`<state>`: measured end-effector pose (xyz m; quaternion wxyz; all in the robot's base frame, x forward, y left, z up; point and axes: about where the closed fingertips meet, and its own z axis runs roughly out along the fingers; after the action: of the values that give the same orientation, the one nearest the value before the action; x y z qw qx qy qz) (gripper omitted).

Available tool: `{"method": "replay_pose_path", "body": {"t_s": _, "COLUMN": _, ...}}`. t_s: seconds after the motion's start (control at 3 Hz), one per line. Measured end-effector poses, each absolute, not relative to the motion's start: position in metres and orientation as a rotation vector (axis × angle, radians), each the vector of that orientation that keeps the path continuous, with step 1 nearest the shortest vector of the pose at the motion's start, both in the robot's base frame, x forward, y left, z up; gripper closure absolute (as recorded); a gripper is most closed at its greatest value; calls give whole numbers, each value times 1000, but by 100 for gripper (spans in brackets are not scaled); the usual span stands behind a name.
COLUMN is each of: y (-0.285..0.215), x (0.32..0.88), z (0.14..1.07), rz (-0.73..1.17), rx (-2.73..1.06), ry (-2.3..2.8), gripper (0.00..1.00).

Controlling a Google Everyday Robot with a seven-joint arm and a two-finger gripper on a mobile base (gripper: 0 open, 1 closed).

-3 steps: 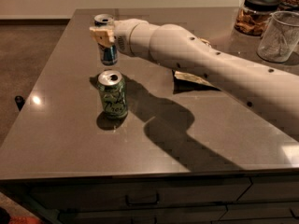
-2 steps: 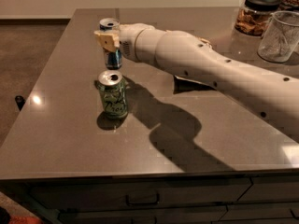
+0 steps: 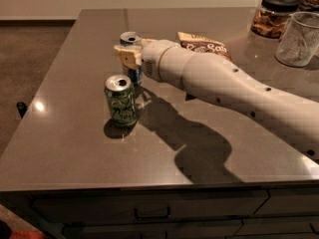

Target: Move redbull can near green can

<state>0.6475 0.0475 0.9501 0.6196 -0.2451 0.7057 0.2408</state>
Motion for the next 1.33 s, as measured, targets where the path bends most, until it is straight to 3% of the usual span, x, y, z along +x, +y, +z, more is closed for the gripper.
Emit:
{"method": "replay_pose_path", "body": {"t_s": 0.33, "y": 31, "x": 631, "z": 947, "rz": 532, "rx": -573, "ry": 1620, "gripper": 97}}
{"method": "replay_pose_path", "body": {"t_s": 1.33, "y": 12, "x": 615, "z": 924, "rz": 554, "rx": -606, "ry": 1645, "gripper": 29}}
